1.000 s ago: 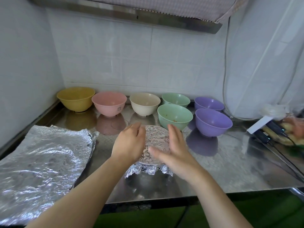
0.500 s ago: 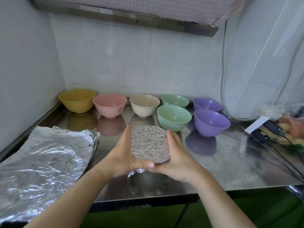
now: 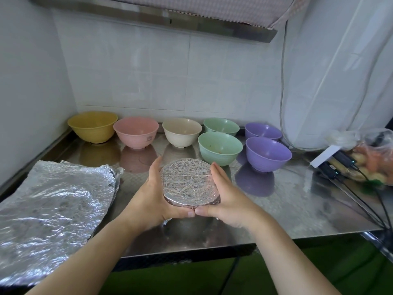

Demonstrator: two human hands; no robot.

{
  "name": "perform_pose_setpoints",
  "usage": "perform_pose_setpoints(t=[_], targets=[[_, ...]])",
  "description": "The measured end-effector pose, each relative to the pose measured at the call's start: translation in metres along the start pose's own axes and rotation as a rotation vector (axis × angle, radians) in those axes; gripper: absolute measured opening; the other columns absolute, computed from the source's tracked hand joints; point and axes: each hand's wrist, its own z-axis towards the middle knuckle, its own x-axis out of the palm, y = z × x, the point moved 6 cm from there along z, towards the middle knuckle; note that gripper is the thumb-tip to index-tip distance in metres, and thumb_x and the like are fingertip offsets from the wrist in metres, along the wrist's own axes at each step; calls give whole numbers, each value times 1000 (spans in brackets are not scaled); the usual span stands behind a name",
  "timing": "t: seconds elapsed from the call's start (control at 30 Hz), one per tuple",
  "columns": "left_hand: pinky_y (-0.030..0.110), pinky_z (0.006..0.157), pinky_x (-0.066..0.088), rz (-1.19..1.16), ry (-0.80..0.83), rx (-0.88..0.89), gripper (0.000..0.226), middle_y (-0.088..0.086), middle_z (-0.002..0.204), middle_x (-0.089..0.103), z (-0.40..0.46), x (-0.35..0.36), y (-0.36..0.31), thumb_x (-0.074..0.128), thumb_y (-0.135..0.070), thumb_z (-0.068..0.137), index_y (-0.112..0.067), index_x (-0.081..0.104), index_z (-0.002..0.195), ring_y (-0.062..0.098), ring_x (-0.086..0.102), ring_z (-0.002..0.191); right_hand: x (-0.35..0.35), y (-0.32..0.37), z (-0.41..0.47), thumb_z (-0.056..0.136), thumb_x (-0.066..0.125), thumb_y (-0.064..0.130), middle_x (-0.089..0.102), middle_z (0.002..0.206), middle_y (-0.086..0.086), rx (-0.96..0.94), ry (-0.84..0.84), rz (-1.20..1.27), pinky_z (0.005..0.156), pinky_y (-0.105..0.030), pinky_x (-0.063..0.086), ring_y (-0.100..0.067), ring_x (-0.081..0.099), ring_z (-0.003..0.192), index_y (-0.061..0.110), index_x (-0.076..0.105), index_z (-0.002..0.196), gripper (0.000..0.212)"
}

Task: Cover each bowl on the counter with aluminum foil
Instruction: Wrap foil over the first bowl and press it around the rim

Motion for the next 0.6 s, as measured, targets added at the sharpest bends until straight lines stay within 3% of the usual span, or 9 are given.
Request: perform_pose_setpoints(t=[0.1, 0.17, 0.23, 0.27, 0.33, 0.37, 0.4, 0.53, 0.6], targets=[[-3, 104, 22, 19, 2, 30, 167, -17, 155, 36, -2, 1, 0, 98, -66, 42, -31, -12, 163, -6, 34, 141, 3, -3, 0, 80, 92, 35, -23, 169, 28, -9, -28, 9, 121, -12, 8, 12, 4, 154, 28, -11, 168, 137], [4, 110, 19, 26, -2, 36, 169, -18, 156, 24, -4, 0, -3, 98, -67, 42, -29, -14, 163, -8, 22, 143, 2, -7, 0, 78, 94, 35, -22, 169, 27, -37, -43, 30, 115, -3, 2, 22, -3, 148, 27, -13, 168, 140], [16, 116, 19, 29, -25, 40, 172, -13, 163, 18, -6, -2, -5, 93, -78, 37, -27, -12, 164, -6, 17, 146, 0, -14, -1, 77, 95, 33, -10, 167, 27, -56, -64, 114, 106, 8, 5, 40, 1, 133, 27, -11, 168, 141], [19, 118, 20, 30, -51, 37, 174, -8, 165, 19, -7, -4, -7, 89, -85, 34, -25, -9, 164, -4, 18, 147, 0, -14, -2, 76, 96, 33, 1, 168, 26, -63, -83, 181, 109, 6, 11, 41, 7, 131, 28, -9, 169, 140], [24, 119, 25, -4, -102, 0, 173, -6, 164, 27, -8, -6, -7, 85, -89, 31, -23, -2, 165, 0, 25, 147, 3, -15, -4, 73, 97, 44, 23, 170, 24, -56, -90, 306, 125, -20, 27, 24, 26, 143, 32, -1, 170, 138], [26, 120, 28, -34, -115, -21, 172, -7, 162, 31, -9, -5, -7, 86, -87, 31, -23, 1, 165, 1, 31, 146, 5, -17, -5, 70, 97, 51, 32, 167, 25, -57, -100, 337, 128, -33, 28, 14, 32, 147, 34, 4, 170, 137], [27, 120, 31, -56, -121, -35, 170, -10, 159, 36, -10, -3, -7, 89, -85, 32, -24, 3, 165, 0, 36, 144, 8, -18, -6, 67, 97, 56, 37, 163, 29, -62, -104, 364, 129, -37, 27, 10, 34, 148, 35, 7, 169, 138], [0, 100, 33, -78, -133, -47, 156, -32, 140, 46, -13, -2, -7, 98, -61, 42, -22, 10, 164, -19, 46, 125, 12, -14, -11, 66, 96, 59, 42, 160, 29, -116, -172, 385, 128, -38, 29, 8, 37, 148, 38, 16, 168, 131], [7, 104, 32, -46, -132, -56, 155, -28, 142, 44, -14, -3, -6, 97, -61, 44, -21, 9, 165, -12, 43, 129, 9, -9, -14, 68, 96, 53, 43, 156, 34, -135, -200, 374, 127, -31, 30, 13, 37, 145, 36, 18, 168, 129]])
